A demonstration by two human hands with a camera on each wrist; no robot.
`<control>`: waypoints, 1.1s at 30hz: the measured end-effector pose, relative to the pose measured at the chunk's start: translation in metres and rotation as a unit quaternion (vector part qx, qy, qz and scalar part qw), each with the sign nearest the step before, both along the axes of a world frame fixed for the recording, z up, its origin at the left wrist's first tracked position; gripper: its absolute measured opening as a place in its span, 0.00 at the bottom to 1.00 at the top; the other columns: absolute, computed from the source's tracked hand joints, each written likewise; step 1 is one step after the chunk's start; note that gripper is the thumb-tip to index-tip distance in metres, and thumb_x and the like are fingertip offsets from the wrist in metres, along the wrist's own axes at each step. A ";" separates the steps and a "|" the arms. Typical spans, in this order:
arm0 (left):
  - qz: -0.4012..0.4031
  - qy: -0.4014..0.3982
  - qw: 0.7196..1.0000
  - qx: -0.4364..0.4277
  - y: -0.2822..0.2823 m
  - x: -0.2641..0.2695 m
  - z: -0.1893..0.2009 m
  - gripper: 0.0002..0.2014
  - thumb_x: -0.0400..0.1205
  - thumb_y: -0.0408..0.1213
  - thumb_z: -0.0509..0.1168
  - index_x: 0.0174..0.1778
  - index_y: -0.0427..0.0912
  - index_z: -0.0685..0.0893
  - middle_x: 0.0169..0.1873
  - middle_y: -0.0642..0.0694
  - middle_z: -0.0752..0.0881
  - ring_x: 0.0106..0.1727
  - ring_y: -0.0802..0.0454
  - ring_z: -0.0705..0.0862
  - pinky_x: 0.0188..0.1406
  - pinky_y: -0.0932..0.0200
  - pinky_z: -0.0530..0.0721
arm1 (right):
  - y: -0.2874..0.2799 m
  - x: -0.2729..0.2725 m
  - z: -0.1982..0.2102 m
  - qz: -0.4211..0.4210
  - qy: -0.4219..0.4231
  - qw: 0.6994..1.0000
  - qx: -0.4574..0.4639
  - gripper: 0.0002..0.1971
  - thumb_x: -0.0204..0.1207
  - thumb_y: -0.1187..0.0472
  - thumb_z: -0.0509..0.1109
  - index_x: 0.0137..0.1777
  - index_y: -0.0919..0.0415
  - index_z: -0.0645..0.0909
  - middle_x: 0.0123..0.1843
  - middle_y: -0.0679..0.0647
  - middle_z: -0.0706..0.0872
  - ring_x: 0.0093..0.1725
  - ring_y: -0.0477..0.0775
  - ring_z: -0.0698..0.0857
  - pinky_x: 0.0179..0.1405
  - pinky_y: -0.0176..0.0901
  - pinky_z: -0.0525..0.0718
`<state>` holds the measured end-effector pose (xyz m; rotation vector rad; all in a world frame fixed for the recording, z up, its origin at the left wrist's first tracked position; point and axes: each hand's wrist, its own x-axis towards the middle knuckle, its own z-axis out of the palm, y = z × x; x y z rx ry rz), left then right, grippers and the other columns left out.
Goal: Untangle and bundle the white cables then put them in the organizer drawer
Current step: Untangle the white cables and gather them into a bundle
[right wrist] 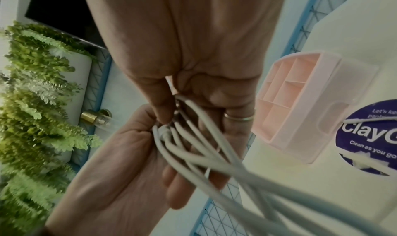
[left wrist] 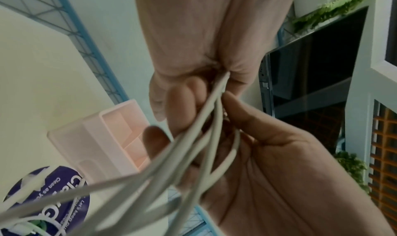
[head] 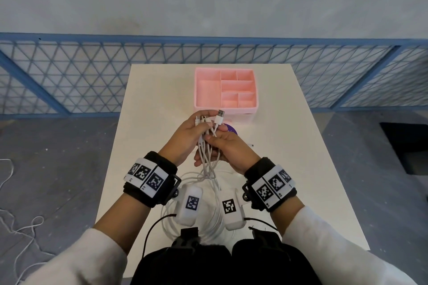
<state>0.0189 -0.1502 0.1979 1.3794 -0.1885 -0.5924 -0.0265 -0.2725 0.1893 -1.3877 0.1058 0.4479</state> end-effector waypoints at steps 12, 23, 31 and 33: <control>0.138 0.051 0.982 -0.116 -0.003 0.005 -0.004 0.06 0.87 0.37 0.53 0.50 0.50 0.74 0.25 0.54 0.78 0.28 0.56 0.85 0.29 0.61 0.85 | 0.007 0.000 -0.012 0.060 -0.066 0.988 -0.123 0.08 0.82 0.57 0.59 0.42 0.57 0.74 0.33 0.54 0.83 0.41 0.59 0.84 0.49 0.49 0.77; 0.224 0.066 0.955 -0.184 0.047 0.026 0.009 0.08 0.87 0.39 0.52 0.51 0.51 0.76 0.23 0.56 0.76 0.16 0.64 0.63 0.14 0.72 0.61 | -0.019 0.017 -0.044 0.215 -0.100 0.901 -0.364 0.15 0.79 0.50 0.64 0.34 0.57 0.70 0.29 0.51 0.74 0.30 0.48 0.74 0.33 0.34 0.72; 0.244 0.069 0.949 -0.188 0.099 0.023 -0.002 0.10 0.87 0.38 0.51 0.50 0.54 0.77 0.24 0.57 0.75 0.15 0.66 0.63 0.13 0.75 0.62 | -0.079 0.052 -0.018 0.100 -0.193 0.833 -0.509 0.12 0.76 0.51 0.67 0.35 0.57 0.75 0.30 0.49 0.76 0.36 0.55 0.76 0.40 0.41 0.72; 0.249 0.065 0.941 -0.219 0.108 0.031 0.005 0.10 0.86 0.38 0.52 0.49 0.54 0.77 0.23 0.57 0.75 0.15 0.66 0.64 0.12 0.75 0.62 | -0.085 0.056 0.011 0.053 -0.347 0.691 -0.632 0.11 0.75 0.51 0.64 0.37 0.58 0.77 0.33 0.53 0.80 0.38 0.56 0.77 0.51 0.48 0.67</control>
